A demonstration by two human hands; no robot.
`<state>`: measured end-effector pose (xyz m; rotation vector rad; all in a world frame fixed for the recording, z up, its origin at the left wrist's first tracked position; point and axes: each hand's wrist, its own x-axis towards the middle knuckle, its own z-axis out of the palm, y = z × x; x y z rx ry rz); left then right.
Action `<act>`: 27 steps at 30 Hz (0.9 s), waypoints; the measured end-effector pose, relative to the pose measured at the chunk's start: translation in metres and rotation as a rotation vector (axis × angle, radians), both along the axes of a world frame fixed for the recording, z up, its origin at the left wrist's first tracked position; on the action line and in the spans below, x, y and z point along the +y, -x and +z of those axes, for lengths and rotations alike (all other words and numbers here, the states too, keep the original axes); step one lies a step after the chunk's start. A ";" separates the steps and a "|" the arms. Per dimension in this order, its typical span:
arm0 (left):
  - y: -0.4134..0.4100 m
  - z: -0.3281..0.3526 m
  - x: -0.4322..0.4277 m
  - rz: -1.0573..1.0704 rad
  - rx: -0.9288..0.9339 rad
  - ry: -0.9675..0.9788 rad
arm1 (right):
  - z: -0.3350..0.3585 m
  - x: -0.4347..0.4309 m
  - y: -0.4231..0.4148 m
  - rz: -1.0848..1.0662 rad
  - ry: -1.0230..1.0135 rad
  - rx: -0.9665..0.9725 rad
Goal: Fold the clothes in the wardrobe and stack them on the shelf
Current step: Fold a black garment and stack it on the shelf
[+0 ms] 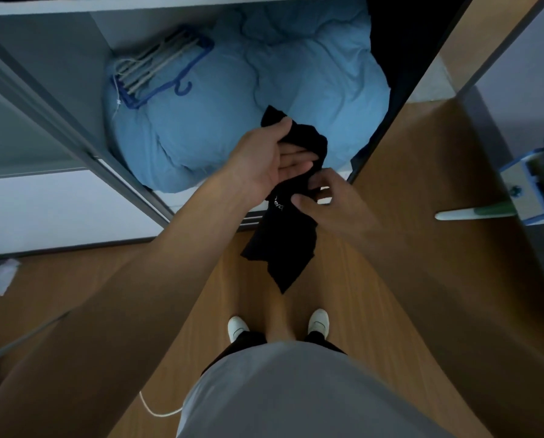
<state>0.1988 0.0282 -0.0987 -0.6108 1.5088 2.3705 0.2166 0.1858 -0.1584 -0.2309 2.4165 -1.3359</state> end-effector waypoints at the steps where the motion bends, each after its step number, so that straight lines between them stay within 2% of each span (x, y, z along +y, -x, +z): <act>1: 0.001 0.002 0.002 -0.007 0.003 -0.009 | -0.002 -0.007 0.001 -0.029 -0.024 -0.028; 6: 0.004 0.004 0.001 -0.008 0.020 -0.032 | -0.005 -0.018 0.021 -0.182 -0.068 0.127; 9: 0.004 -0.005 -0.018 0.048 0.026 -0.029 | 0.007 -0.007 0.024 -0.219 0.134 0.095; 12: -0.004 -0.022 -0.047 -0.088 -0.017 0.240 | 0.030 -0.002 0.025 -0.236 0.410 -0.018; 15: -0.015 -0.044 -0.066 -0.156 -0.108 0.530 | 0.049 -0.011 0.031 -0.176 0.419 -0.075; 17: -0.017 -0.054 -0.070 -0.120 -0.106 0.614 | 0.058 -0.018 0.035 -0.147 0.390 -0.107; 19: -0.018 -0.056 -0.068 -0.170 -0.001 0.631 | 0.065 -0.023 0.038 -0.102 0.316 -0.115; 23: -0.014 -0.055 -0.049 -0.427 0.315 0.561 | 0.074 -0.027 0.039 0.074 0.246 -0.073; 27: -0.009 -0.059 -0.037 -0.442 0.456 0.710 | 0.079 -0.021 0.039 0.251 0.238 -0.077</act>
